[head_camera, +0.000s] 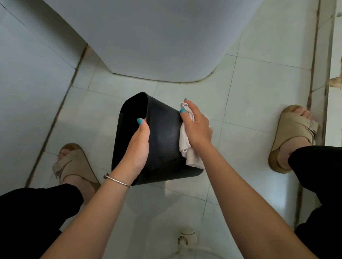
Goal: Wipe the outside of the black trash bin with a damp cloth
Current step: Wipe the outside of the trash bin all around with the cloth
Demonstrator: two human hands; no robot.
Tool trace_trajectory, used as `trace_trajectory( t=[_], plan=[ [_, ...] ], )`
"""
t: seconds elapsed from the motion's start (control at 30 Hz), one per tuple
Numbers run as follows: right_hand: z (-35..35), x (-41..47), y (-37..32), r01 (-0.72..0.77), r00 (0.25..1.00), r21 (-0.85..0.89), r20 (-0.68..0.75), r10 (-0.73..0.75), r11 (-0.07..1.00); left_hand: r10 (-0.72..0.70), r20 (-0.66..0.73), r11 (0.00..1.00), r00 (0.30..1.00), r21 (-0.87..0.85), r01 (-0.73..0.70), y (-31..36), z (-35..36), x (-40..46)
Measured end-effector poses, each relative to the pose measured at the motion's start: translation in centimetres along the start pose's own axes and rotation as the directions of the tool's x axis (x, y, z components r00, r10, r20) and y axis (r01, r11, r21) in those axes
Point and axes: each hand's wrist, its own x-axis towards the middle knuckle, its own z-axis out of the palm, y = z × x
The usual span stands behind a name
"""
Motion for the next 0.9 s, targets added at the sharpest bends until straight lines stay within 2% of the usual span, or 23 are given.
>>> trace_trajectory(
  t=[0.13,0.3,0.47,0.6,0.77,0.9],
  plan=[
    [0.5,-0.7,0.0,0.159,0.987,0.012,-0.020,-0.158,0.987,-0.004,0.009,1.000,1.000,0.000,0.004,-0.2,0.2,0.0],
    [1.0,-2.8,0.0,0.360,0.929,-0.011,-0.083,-0.360,0.933,0.063,0.126,0.998,0.990,-0.023,-0.060,-0.4,0.2,0.2],
    [1.7,-5.7,-0.6,0.500,0.865,-0.046,-0.022,-0.502,0.864,0.137,0.171,0.990,0.976,-0.054,-0.129,-0.1,0.0,-0.6],
    [2.1,-8.6,-1.0,0.546,0.838,-0.015,0.009,-0.545,0.838,0.181,0.152,0.983,0.972,-0.061,-0.174,-0.1,-0.3,-1.2],
    [0.7,-8.5,0.0,0.548,0.831,-0.014,0.123,-0.543,0.836,0.116,0.147,0.991,0.982,-0.087,-0.104,-0.3,0.1,-1.6],
    [0.2,-7.3,1.0,0.601,0.799,-0.261,0.175,-0.575,0.756,0.083,0.131,0.992,0.988,-0.100,-0.070,-0.1,0.3,-1.8]
  ],
)
